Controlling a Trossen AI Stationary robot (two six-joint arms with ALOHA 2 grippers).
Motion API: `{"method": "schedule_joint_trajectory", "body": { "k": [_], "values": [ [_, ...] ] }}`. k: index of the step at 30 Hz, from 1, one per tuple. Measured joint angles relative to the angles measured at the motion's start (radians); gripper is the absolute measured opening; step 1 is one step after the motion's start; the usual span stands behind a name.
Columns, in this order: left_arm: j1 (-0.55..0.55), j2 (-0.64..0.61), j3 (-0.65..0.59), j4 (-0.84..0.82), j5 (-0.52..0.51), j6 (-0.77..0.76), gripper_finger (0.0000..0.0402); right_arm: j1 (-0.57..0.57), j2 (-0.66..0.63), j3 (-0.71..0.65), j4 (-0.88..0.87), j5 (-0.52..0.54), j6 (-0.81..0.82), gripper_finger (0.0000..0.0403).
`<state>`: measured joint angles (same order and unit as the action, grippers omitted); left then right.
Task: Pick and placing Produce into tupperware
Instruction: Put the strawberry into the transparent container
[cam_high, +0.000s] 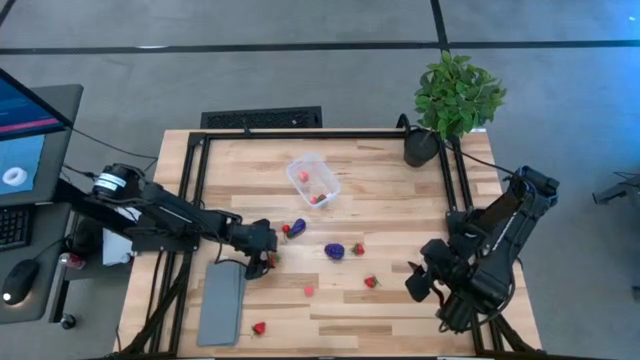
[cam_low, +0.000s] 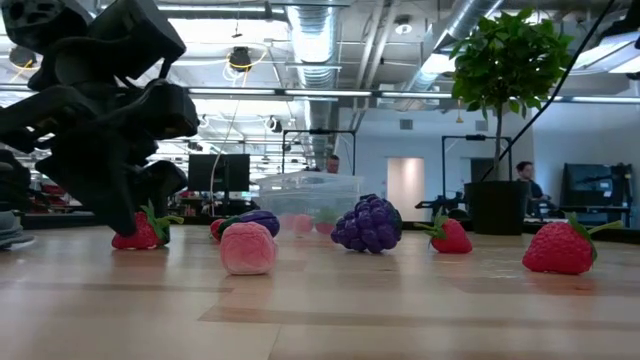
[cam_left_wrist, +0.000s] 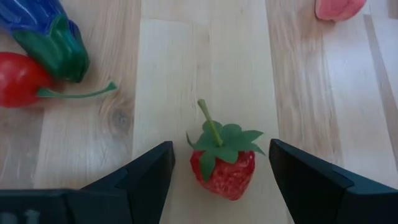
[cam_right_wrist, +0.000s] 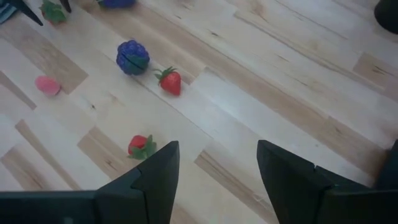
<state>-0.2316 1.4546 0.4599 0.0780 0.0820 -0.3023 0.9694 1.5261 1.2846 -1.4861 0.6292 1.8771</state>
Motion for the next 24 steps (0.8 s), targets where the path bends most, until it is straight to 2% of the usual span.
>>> {"method": "schedule_joint_trajectory", "body": {
  "k": [11, 24],
  "values": [
    [-0.003, 0.001, 0.000, -0.004, -0.009, -0.006, 0.0257, 0.006, 0.000, 0.000, -0.003, 0.000, 0.000, 0.0240],
    [-0.002, 0.002, 0.000, -0.011, -0.030, -0.008, 0.0165, 0.005, 0.000, 0.000, -0.006, 0.000, 0.000, 0.0240]
  ]
}}
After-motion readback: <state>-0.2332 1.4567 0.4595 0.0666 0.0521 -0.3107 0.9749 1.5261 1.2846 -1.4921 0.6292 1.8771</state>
